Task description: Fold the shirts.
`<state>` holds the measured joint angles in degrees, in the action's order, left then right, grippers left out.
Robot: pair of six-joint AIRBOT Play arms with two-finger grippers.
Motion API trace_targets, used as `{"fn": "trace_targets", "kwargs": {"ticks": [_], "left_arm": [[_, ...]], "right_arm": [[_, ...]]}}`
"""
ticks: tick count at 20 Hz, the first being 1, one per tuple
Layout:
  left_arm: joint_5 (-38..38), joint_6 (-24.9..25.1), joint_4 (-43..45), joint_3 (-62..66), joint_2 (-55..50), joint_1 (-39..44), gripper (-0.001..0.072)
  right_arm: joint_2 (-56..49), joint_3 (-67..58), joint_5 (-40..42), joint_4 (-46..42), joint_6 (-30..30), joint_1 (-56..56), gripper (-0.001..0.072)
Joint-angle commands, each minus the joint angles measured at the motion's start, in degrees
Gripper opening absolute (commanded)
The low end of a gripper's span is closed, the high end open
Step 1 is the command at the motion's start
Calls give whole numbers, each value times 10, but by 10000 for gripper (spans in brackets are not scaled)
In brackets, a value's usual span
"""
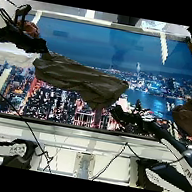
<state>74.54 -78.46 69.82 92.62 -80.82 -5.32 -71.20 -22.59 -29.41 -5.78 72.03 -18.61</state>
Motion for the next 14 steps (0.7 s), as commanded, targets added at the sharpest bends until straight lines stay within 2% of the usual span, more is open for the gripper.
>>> {"fn": "trace_targets", "kwargs": {"ticks": [1, 3, 10, 11, 12, 14], "left_arm": [[-2, 0, 0, 0, 0, 0, 361], [-2, 0, 0, 0, 0, 0, 358], [-2, 0, 1, 0, 0, 0, 358], [-2, 1, 1, 0, 0, 0, 358], [-2, 5, 3, 0, 0, 0, 358], [-8, 9, 34, 0, -2, 0, 358]], "right_arm": [[-58, -24, 8, 141, -108, -15, 309], [-85, -51, 8, 192, -151, -33, 309], [-164, -125, 8, 197, -170, -56, 297], [-165, -129, 8, 195, -186, -56, 193], [-165, -134, 8, 195, -205, -56, 31], [-165, -144, 6, 195, -241, -55, 27]]}}
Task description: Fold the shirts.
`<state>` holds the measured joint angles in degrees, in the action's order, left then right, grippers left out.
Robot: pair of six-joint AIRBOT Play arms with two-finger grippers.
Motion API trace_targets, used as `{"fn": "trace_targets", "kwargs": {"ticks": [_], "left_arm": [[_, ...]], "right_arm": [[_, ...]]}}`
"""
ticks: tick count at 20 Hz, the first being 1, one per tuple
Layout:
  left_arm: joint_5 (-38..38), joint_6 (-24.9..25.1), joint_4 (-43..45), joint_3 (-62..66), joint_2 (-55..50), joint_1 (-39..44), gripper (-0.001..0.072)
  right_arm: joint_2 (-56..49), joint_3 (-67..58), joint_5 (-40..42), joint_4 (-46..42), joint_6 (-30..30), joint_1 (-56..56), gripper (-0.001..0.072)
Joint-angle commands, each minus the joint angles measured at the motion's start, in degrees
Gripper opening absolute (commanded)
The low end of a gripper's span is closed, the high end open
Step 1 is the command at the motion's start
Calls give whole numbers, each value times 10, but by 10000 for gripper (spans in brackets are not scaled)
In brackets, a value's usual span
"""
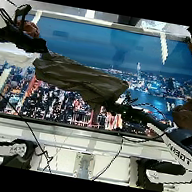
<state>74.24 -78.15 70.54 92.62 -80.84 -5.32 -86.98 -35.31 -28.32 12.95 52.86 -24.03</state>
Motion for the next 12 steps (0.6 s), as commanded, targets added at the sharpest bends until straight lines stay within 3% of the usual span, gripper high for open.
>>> {"fn": "trace_targets", "kwargs": {"ticks": [1, 7, 12], "left_arm": [[-5, 4, 55, 0, -3, -1, 358], [42, -25, 63, -1, -30, -34, 358], [78, -57, -16, -61, -75, -37, 361]], "right_arm": [[-7, -22, -10, 5, -66, 3, 27], [16, -42, -62, -129, -76, 93, 26], [72, -42, -75, -309, -2, 252, 25]]}}
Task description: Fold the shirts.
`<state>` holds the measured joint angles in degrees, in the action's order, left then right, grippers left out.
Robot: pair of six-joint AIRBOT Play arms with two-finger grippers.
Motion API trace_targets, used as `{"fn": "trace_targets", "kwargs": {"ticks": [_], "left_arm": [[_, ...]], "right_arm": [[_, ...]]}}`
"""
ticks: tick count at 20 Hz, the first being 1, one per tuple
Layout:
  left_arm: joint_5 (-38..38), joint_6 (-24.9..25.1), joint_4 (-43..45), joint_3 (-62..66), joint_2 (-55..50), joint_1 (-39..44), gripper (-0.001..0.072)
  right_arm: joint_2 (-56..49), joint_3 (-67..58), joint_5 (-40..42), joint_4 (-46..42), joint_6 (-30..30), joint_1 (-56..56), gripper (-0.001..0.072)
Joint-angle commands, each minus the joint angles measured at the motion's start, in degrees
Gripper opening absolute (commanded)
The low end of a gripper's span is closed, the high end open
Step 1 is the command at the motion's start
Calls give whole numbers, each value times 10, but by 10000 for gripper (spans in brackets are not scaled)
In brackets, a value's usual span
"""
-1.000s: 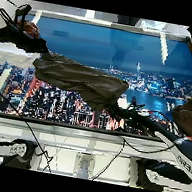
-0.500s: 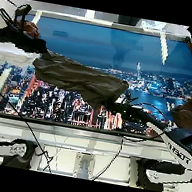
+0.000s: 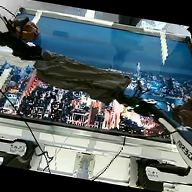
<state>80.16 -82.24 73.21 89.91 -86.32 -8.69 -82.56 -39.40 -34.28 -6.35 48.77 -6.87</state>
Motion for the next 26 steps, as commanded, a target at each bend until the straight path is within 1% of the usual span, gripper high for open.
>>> {"fn": "trace_targets", "kwargs": {"ticks": [1, 3, 4, 7, 9, 10, 12, 14, 17, 22, 23, 25, 26], "left_arm": [[8, -18, -47, -57, -25, -4, 363], [-19, -42, -60, -98, -31, -4, 366], [-29, -54, -85, -119, -35, -3, 367], [-48, -56, -199, -202, -40, 4, 367], [-55, -47, -245, -252, -40, 16, 367], [-57, -47, -241, -272, -40, 26, 367], [-75, -47, -201, -301, -40, 50, 367], [-125, -48, -179, -316, -40, 74, 367], [-196, -48, -179, -319, -40, 100, 365], [-299, -48, -174, -319, -40, 104, 355], [-312, -48, -174, -319, -40, 104, 324], [-317, -41, -175, -319, -40, 105, 67], [-316, -28, -177, -319, -40, 105, 14]], "right_arm": [[42, -2, -23, -162, 57, 115, 25], [62, -2, -41, -232, 79, 172, 25], [67, -2, -48, -252, 85, 192, 25], [68, -2, -52, -271, 85, 215, 25], [68, -2, -47, -276, 84, 209, 25], [68, -2, -45, -276, 84, 208, 25], [68, -2, -42, -276, 84, 205, 25], [68, -2, -44, -275, 84, 205, 25], [68, -2, -44, -275, 85, 205, 26], [68, -2, -50, -275, 84, 205, 26], [68, -2, -54, -275, 84, 205, 25], [68, -2, -54, -275, 84, 205, 25], [68, -2, -54, -275, 84, 205, 26]]}}
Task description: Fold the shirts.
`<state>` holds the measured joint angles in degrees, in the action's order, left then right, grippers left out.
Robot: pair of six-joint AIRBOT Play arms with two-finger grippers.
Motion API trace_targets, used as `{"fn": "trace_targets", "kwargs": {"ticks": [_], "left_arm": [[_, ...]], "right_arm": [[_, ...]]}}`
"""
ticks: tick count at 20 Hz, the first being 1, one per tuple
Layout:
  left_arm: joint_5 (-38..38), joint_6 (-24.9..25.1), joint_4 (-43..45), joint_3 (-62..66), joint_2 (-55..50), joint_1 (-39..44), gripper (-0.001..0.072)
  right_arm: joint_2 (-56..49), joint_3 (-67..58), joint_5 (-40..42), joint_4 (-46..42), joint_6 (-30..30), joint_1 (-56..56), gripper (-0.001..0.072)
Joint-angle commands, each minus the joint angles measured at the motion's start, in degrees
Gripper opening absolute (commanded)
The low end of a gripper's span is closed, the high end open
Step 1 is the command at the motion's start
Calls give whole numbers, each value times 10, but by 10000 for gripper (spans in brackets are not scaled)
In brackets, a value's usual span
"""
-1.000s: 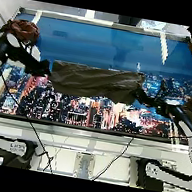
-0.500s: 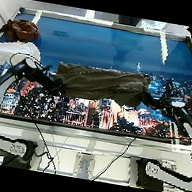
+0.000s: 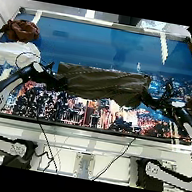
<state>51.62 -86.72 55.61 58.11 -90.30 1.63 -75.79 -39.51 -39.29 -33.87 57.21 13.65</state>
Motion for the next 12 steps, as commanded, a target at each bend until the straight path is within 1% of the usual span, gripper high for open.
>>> {"fn": "trace_targets", "kwargs": {"ticks": [1, 3, 4, 6, 7, 8, 9, 11, 12], "left_arm": [[-25, 28, -9, 0, 0, 2, 15], [2, 65, -58, 7, 0, 2, 14], [25, 97, -97, 19, 0, 2, 14], [92, 167, -201, 71, 1, 2, 14], [129, 191, -257, 113, 3, 2, 14], [157, 202, -301, 160, 5, 1, 13], [175, 203, -325, 214, 8, 1, 13], [202, 200, -331, 346, 12, -7, 13], [212, 188, -331, 408, 12, -18, 14]], "right_arm": [[0, 0, -4, 0, 0, 0, 25], [0, -1, -5, 4, -1, 0, 25], [1, -4, -5, 11, -7, 0, 25], [2, -36, -25, 14, -24, 0, 25], [2, -64, -37, 15, -31, 0, 25], [3, -94, -45, 14, -30, 1, 25], [7, -126, -49, 14, -30, 2, 25], [19, -198, -49, -5, -30, 4, 24], [28, -231, -50, -21, -29, 7, 24]]}}
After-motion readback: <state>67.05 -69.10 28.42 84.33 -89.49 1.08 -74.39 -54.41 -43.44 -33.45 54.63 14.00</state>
